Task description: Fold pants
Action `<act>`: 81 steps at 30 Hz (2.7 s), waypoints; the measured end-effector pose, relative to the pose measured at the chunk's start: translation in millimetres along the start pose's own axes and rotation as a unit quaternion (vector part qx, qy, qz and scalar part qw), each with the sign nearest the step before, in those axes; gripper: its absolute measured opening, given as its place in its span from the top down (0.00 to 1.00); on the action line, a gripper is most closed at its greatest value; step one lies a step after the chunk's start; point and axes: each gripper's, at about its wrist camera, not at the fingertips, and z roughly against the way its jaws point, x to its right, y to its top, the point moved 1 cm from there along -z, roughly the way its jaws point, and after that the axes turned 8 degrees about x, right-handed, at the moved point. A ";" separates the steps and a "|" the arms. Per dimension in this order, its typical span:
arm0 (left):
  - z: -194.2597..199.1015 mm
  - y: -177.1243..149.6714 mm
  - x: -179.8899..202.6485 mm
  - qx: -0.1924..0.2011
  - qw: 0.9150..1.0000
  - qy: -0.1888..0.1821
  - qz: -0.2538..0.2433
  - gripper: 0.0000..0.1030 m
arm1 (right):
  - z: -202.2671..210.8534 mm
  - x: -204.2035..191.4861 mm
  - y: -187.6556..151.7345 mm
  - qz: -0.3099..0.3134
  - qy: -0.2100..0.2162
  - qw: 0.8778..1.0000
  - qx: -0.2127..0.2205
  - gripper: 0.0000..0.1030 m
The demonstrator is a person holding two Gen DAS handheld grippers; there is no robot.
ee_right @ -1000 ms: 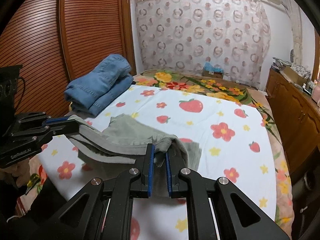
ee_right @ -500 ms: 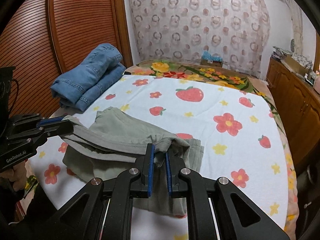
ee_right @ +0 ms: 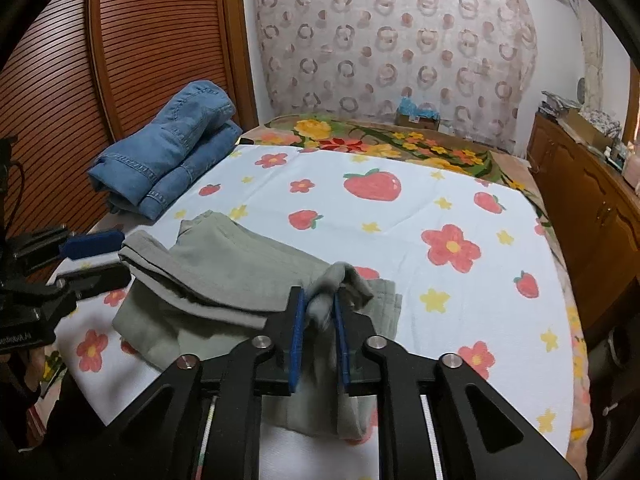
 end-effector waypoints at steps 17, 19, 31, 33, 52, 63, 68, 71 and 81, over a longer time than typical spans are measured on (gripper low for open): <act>-11.8 -43.8 -8.8 -0.050 0.999 0.013 0.013 0.22 | 20.7 22.6 -45.5 -0.017 0.017 0.998 -0.057 0.68; -14.9 -47.9 -9.1 -0.058 0.998 0.017 0.009 0.22 | 20.9 24.1 -49.5 -0.018 0.019 0.998 -0.065 0.68; -24.6 -58.7 -16.5 -0.079 0.996 0.036 0.008 0.22 | 13.9 26.7 -57.0 -0.016 0.027 0.997 -0.075 0.69; -24.4 -59.0 -16.9 -0.079 0.996 0.038 0.006 0.22 | 14.5 27.2 -58.0 -0.014 0.030 0.997 -0.075 0.84; -14.5 -57.7 -5.5 -0.050 0.999 -0.016 0.004 0.80 | 18.8 37.7 -59.4 -0.029 0.025 0.997 -0.061 0.93; 28.7 -52.3 -0.5 -0.030 0.999 -0.018 0.022 0.88 | 53.4 23.8 -59.3 -0.015 0.043 0.998 -0.043 0.93; 33.8 -59.9 1.9 -0.042 0.999 -0.014 0.019 0.88 | 64.6 18.4 -66.3 -0.012 0.047 0.998 -0.048 0.93; 30.5 -61.9 0.2 -0.050 0.998 -0.015 0.026 0.85 | 66.4 15.6 -67.4 0.000 0.036 0.998 -0.055 0.93; 20.8 -53.1 -8.7 -0.039 0.999 -0.009 0.034 0.26 | 64.4 13.4 -54.6 0.001 0.022 0.999 -0.041 0.69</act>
